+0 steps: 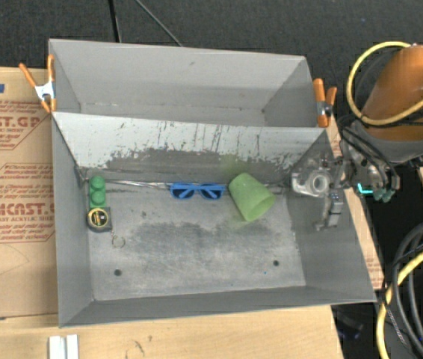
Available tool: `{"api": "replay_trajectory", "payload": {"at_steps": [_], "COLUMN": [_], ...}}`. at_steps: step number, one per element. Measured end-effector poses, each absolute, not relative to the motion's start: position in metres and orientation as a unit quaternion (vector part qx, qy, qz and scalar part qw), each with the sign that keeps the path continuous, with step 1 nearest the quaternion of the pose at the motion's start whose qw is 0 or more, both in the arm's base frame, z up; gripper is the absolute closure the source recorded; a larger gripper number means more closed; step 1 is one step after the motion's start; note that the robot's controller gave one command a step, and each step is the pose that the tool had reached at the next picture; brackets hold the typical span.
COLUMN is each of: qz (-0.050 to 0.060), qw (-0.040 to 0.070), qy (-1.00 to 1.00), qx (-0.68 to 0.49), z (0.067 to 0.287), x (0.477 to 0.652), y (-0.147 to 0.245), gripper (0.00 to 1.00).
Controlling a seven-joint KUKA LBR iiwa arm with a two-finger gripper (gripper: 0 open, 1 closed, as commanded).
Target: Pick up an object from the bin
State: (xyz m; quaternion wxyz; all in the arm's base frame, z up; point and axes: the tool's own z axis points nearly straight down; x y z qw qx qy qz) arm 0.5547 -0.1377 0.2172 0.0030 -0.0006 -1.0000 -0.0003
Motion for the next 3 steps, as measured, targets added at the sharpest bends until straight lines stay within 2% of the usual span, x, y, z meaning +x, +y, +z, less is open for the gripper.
{"api": "replay_trajectory", "payload": {"at_steps": [1,2,3], "qz": [-0.001,-0.001,-0.001], "qw": [0.002,-0.001,0.000], "qy": [-0.982,-0.960,-0.915], "qx": [-0.187,-0.280,-0.404], "z": [0.067,0.100,0.099], "x": [0.580,0.576,0.591], "y": [-0.103,-0.059,-0.025], "gripper": [0.00,0.00,0.00]}}
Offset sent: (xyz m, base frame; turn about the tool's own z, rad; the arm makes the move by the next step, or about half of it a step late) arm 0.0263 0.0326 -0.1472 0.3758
